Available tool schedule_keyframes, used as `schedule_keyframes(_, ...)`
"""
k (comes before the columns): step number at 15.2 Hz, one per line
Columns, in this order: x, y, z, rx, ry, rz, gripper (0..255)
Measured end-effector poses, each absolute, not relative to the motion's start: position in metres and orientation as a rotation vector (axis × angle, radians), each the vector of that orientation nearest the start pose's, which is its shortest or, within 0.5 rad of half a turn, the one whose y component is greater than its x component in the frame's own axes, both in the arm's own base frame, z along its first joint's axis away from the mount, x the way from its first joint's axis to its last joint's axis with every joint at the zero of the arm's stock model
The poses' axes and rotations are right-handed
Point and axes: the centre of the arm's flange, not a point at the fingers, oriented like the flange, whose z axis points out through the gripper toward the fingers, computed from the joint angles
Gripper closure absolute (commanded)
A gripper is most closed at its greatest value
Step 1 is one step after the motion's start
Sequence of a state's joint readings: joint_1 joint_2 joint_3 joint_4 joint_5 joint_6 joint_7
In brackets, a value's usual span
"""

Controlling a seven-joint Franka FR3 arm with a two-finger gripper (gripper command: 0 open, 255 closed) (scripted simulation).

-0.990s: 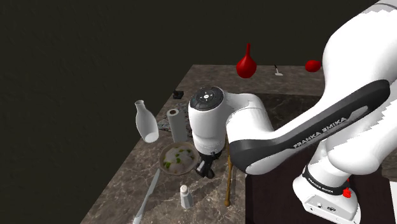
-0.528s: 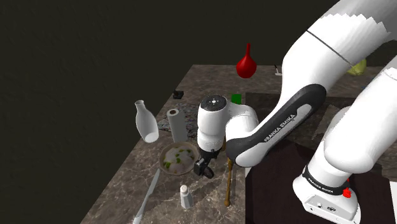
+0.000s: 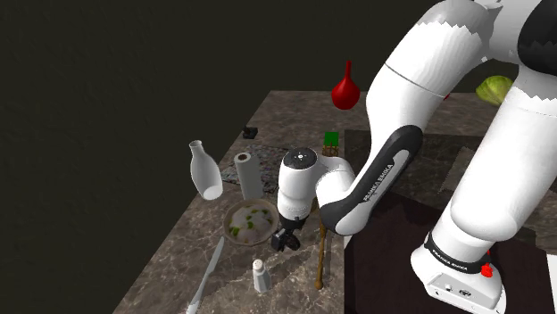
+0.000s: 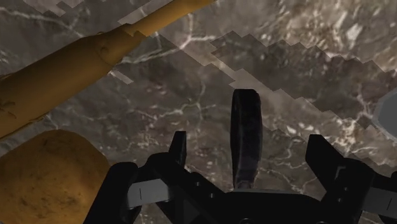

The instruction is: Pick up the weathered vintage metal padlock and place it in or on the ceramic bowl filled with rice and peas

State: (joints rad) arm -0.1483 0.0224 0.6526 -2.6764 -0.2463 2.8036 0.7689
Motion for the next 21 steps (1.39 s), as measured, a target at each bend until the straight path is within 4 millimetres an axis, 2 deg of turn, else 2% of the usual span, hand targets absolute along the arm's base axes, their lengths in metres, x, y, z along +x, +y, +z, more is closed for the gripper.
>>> schedule_keyframes(7, 0.369, 0.217, 0.233, -3.133, 0.054, -0.217, 0)
schedule_keyframes(8, 0.369, 0.217, 0.233, -3.133, 0.054, -0.217, 255)
schedule_keyframes(18, 0.369, 0.217, 0.233, -3.133, 0.055, -0.217, 255)
schedule_keyframes(21, 0.368, 0.218, 0.244, -3.134, 0.053, -0.218, 255)
